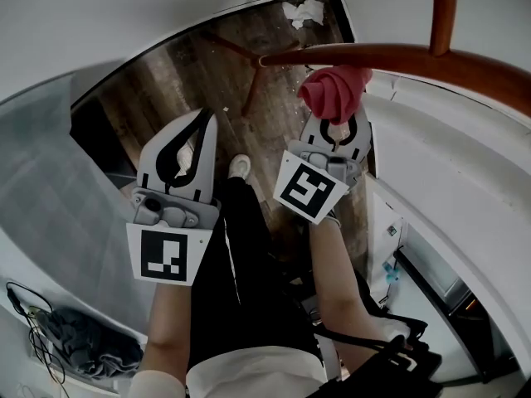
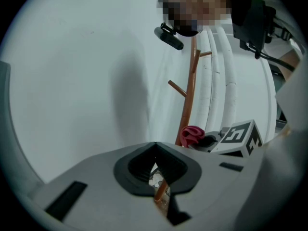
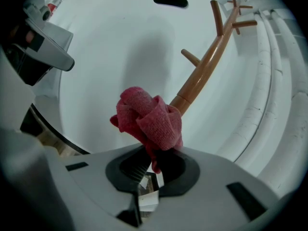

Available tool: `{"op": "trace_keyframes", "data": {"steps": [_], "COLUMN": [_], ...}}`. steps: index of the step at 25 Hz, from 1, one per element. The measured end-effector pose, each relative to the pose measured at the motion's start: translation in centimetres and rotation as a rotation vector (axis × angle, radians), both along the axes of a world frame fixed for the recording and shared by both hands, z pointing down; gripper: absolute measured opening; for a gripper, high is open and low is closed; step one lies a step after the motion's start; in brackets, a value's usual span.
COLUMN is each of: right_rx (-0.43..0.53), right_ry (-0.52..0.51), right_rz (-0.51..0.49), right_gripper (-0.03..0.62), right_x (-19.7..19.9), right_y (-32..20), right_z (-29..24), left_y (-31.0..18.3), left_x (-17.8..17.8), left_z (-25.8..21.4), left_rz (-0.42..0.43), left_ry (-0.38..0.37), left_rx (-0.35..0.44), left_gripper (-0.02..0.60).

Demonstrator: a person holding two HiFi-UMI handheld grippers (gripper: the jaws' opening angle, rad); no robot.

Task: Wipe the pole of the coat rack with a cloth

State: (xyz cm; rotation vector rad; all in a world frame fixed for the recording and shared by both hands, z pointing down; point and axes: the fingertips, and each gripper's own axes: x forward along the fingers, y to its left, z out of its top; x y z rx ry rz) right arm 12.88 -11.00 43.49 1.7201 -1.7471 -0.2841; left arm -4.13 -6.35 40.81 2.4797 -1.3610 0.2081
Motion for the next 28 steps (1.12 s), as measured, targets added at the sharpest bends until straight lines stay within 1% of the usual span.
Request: {"op": "trace_keyframes", "data": {"steps": [12, 18, 28], "right_rx": [-0.031, -0.044, -0.096], "right_ry": [-0.009, -0.005, 0.033], "right_rz": [0.025, 0.021, -0.003], "right_gripper": [0.049, 0.049, 0.049], "right_x": [-0.3, -0.5, -0.9], "right_y": [0.0, -0.1, -0.2], "right_z": [3.8, 5.5, 8.9], "left_y": [-0.3, -0.4, -0.6], "left_x": [-0.9, -1.3, -1.1], "left_z": [3.0, 4.5, 6.9], "left_rz": [-0.024, -0.032, -0.010], "left_ry": [-0.007, -0.011, -0.017], "left_rx": [-0.030, -0.047, -0.069], "left_gripper": [0.012, 0.012, 0.012]}}
